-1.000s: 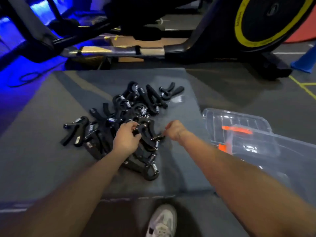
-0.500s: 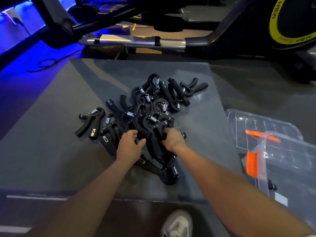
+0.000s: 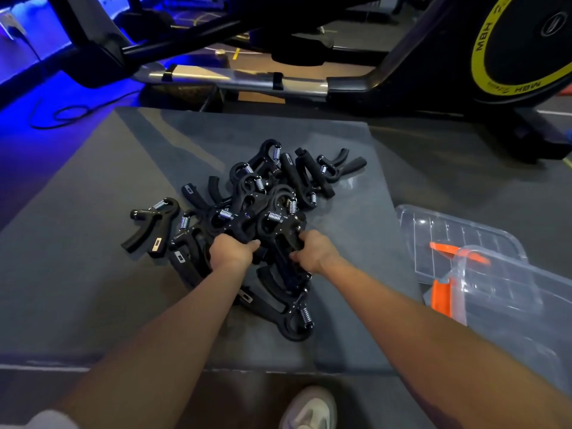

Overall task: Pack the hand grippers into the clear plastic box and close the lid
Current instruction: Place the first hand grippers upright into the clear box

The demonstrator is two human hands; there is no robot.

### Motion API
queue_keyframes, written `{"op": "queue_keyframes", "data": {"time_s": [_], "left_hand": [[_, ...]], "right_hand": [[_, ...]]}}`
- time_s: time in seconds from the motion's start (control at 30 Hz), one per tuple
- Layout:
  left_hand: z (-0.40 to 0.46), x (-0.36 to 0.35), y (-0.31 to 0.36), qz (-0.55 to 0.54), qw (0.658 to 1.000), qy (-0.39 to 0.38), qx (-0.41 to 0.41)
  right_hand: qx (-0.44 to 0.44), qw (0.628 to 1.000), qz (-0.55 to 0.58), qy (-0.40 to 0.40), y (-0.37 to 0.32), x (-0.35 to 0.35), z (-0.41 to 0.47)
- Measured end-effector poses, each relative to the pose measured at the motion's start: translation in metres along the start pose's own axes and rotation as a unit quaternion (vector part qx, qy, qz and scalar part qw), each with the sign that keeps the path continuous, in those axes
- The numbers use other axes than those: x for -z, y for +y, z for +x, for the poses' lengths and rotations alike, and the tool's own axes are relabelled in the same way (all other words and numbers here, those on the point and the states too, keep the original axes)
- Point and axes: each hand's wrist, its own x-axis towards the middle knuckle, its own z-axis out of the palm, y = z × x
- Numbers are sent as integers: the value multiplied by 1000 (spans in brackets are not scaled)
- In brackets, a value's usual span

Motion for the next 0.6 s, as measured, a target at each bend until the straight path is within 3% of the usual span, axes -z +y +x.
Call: {"op": "queue_keyframes", "data": {"time_s": [0.17,0.43,0.6], "left_hand": [[6,6,2,-77,995,-33,53],[-43,12,21,-136,978,-158,-15],[-77,-14,38,-139,957,-247,-63]], "right_hand": [[-22,999,28,28,9,24,-7],[-28,990,140,23,13,49,-31],[-67,964,254,31,33,71,-60]]}}
